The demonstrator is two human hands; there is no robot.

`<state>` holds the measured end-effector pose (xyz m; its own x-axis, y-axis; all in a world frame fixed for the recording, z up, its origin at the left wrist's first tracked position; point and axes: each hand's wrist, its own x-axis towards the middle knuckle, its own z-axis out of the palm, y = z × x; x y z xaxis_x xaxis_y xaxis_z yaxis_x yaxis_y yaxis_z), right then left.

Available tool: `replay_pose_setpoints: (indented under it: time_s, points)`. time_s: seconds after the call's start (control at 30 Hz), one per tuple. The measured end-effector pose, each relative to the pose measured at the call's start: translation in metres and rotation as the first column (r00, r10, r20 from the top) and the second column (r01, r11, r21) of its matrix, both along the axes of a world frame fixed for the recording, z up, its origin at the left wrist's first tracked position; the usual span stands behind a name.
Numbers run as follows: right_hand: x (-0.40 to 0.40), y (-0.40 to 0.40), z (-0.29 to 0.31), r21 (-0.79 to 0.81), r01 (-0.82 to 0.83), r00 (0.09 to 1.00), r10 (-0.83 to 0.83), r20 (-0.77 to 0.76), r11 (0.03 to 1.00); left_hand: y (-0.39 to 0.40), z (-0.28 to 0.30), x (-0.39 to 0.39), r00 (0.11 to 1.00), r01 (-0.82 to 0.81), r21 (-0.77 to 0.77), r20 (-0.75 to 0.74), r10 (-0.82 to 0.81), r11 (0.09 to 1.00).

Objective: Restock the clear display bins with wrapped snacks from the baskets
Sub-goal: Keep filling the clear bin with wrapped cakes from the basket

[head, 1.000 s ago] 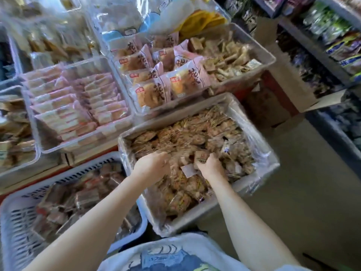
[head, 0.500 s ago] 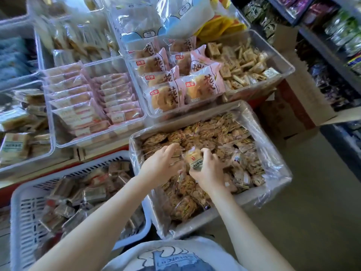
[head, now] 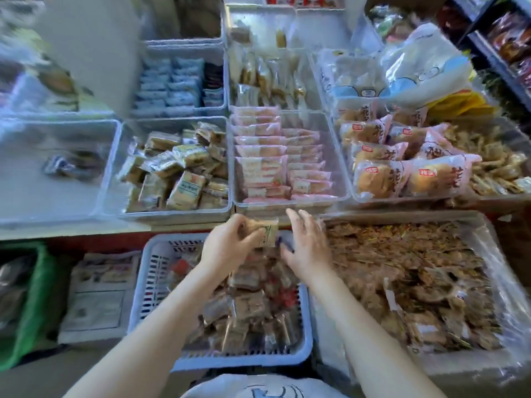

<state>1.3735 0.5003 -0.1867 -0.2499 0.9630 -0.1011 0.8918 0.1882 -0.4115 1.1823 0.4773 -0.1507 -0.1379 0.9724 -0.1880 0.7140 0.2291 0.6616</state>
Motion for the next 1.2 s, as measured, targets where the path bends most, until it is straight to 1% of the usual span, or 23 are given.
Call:
replay_pose_setpoints:
  time_s: [0.1,0.2,0.27,0.33,0.37,0.43,0.5,0.57,0.6,0.67,0.73,0.8,0.83,0.87,0.9,0.97,1.0,1.03,1.07,1.13,1.2]
  points:
    - [-0.062,0.019,0.006,-0.05,-0.069,0.998,0.069,-0.006,0.996,0.0,0.005,-0.066,0.985,-0.165,0.048,0.061,0.162,0.985]
    - [-0.114,0.038,0.006,-0.097,-0.133,0.99,0.136,0.025,0.986,0.01,0.01,-0.115,0.943,-0.308,0.071,0.151,0.295,0.949]
    - [-0.133,0.044,0.003,-0.15,-0.146,0.983,0.161,0.089,0.978,0.022,0.012,-0.136,0.913,-0.373,0.094,0.213,0.347,0.923]
    - [-0.141,0.045,-0.003,-0.169,-0.153,0.968,0.182,0.171,0.974,0.034,0.012,-0.146,0.893,-0.397,0.12,0.281,0.353,0.91]
    - [-0.142,0.043,-0.006,-0.169,-0.159,0.957,0.194,0.214,0.973,0.041,0.012,-0.148,0.896,-0.384,0.132,0.294,0.334,0.914]
    - [-0.143,0.041,-0.008,-0.153,-0.167,0.94,0.204,0.274,0.974,0.055,0.008,-0.148,0.935,-0.288,0.14,0.255,0.246,0.947]
    - [-0.143,0.043,-0.008,-0.151,-0.168,0.933,0.206,0.295,0.974,0.069,0.0,-0.144,0.978,-0.138,0.111,0.172,0.118,0.984]
    - [-0.143,0.045,-0.007,-0.162,-0.171,0.927,0.215,0.306,0.972,0.076,-0.01,-0.14,0.997,0.011,0.115,0.078,-0.02,0.993]
    - [-0.142,0.046,-0.007,-0.169,-0.173,0.926,0.218,0.307,0.97,0.078,-0.015,-0.139,0.997,0.058,0.129,0.035,-0.063,0.99]
    - [-0.142,0.046,-0.007,-0.181,-0.176,0.926,0.226,0.304,0.967,0.08,-0.02,-0.138,0.995,0.079,0.135,-0.069,-0.07,0.988]
    - [-0.141,0.048,-0.007,-0.192,-0.182,0.928,0.233,0.291,0.964,0.083,-0.021,-0.139,0.968,0.088,0.108,-0.244,-0.059,0.99]
    - [-0.14,0.049,-0.005,-0.203,-0.19,0.933,0.241,0.267,0.961,0.083,-0.02,-0.137,0.897,0.143,0.066,-0.431,-0.101,0.988]
    - [-0.138,0.05,-0.002,-0.204,-0.194,0.94,0.242,0.24,0.959,0.081,-0.018,-0.135,0.863,0.167,0.064,-0.491,-0.115,0.984]
    - [-0.136,0.049,0.0,-0.194,-0.193,0.953,0.231,0.197,0.962,0.078,-0.016,-0.132,0.849,0.175,0.078,-0.517,-0.11,0.981]
    - [-0.133,0.047,0.004,-0.166,-0.184,0.969,0.207,0.136,0.969,0.073,-0.012,-0.127,0.86,0.172,0.118,-0.502,-0.091,0.978]
    - [-0.121,0.037,0.009,-0.056,-0.132,0.991,0.132,-0.003,0.99,0.061,-0.002,-0.113,0.921,0.163,0.28,-0.387,-0.044,0.946]
    - [-0.11,0.029,0.01,0.004,-0.087,0.995,0.087,-0.057,0.996,0.055,0.003,-0.102,0.94,0.171,0.349,-0.338,-0.046,0.921]
    - [-0.096,0.021,0.009,0.044,-0.036,0.994,0.041,-0.097,0.998,0.049,0.008,-0.087,0.952,0.19,0.352,-0.294,-0.085,0.916]
    - [-0.079,0.012,0.007,0.053,0.012,0.991,-0.005,-0.131,0.999,0.044,0.013,-0.07,0.96,0.215,0.294,-0.24,-0.146,0.931]
    - [-0.039,-0.003,0.001,-0.009,0.101,0.978,-0.101,-0.182,0.995,0.039,0.012,-0.03,0.953,0.284,0.095,-0.133,-0.271,0.954]
    - [0.009,-0.016,-0.005,-0.046,0.201,0.959,-0.206,-0.194,0.979,0.037,0.004,0.015,0.911,0.399,-0.042,-0.094,-0.401,0.916]
